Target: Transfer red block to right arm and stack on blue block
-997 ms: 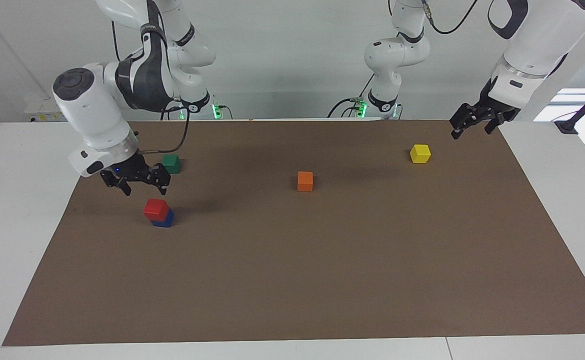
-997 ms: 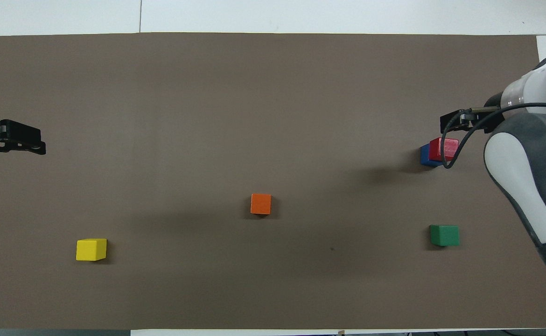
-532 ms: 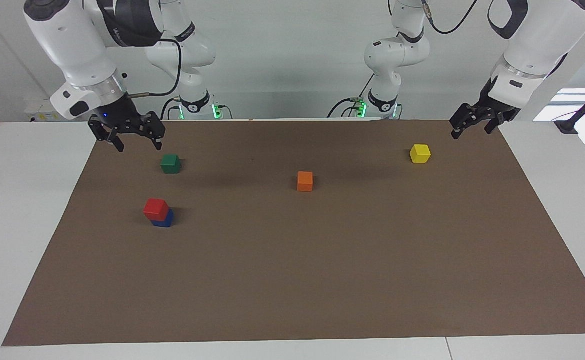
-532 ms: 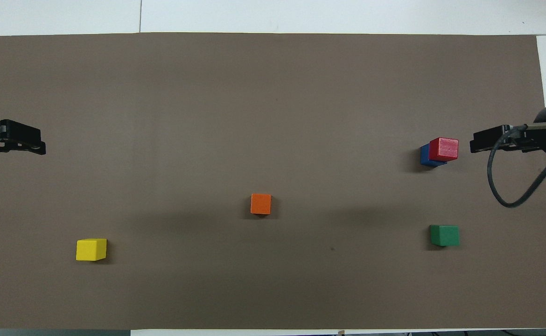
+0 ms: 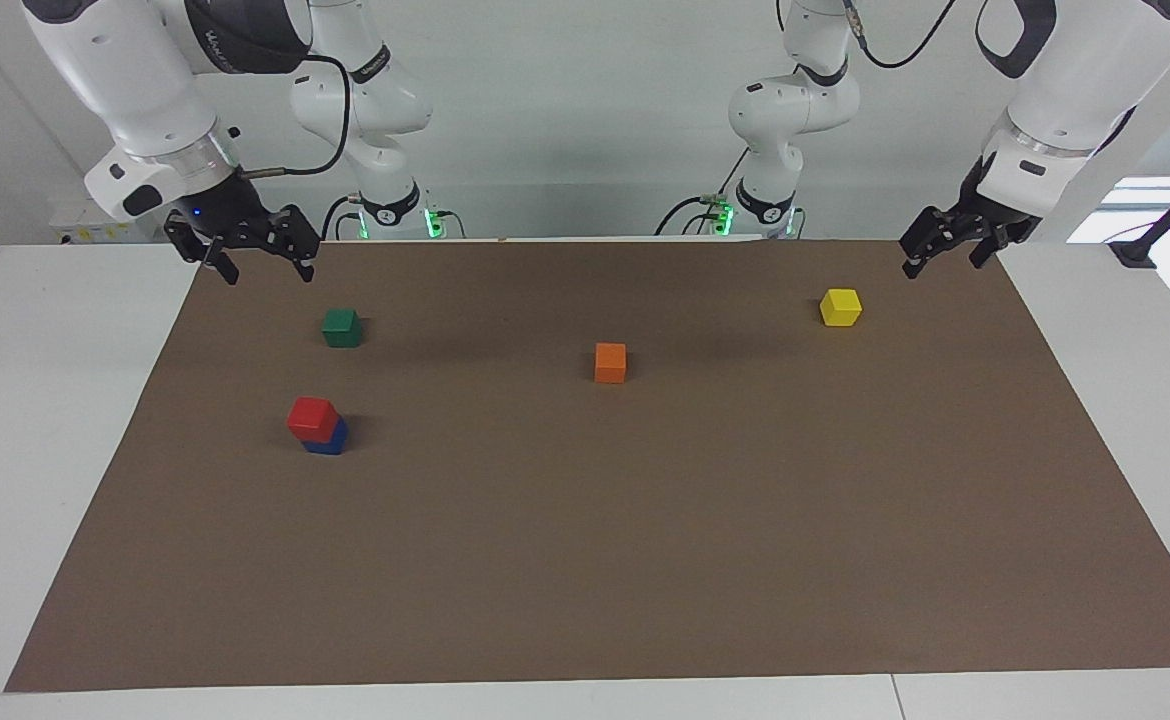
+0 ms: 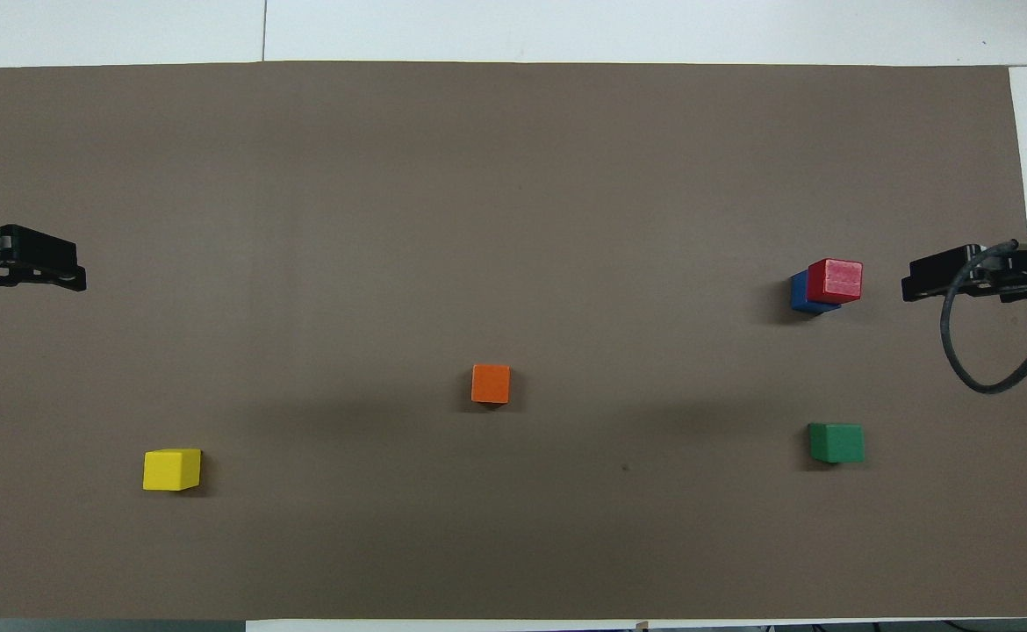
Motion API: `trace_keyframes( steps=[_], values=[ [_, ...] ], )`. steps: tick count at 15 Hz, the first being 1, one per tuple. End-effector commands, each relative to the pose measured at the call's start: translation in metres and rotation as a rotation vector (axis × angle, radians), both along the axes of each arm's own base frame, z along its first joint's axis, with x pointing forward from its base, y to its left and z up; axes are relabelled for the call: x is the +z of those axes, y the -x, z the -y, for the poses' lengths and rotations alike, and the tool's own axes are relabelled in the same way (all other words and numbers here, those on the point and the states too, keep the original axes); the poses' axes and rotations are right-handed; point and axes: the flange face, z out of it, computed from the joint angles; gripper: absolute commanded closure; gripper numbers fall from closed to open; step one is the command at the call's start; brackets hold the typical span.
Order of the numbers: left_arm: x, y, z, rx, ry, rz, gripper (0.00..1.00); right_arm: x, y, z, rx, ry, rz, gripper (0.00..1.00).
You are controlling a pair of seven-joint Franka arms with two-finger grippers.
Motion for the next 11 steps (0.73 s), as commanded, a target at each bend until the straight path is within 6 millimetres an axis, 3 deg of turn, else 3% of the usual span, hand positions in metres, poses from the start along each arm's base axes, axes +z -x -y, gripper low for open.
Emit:
trace_keyframes(
  steps=[1,11],
  values=[
    [0.0016,0.0061,-0.002,-0.005,-0.016,0.0,0.0,0.0036,0.001,0.0041,-0.008,0.009,-0.012,0.0],
    [0.0016,0.0061,-0.0028,-0.004,-0.016,0.0,0.0,0.0052,0.0004,0.0132,-0.002,0.07,-0.001,0.0]
  ],
)
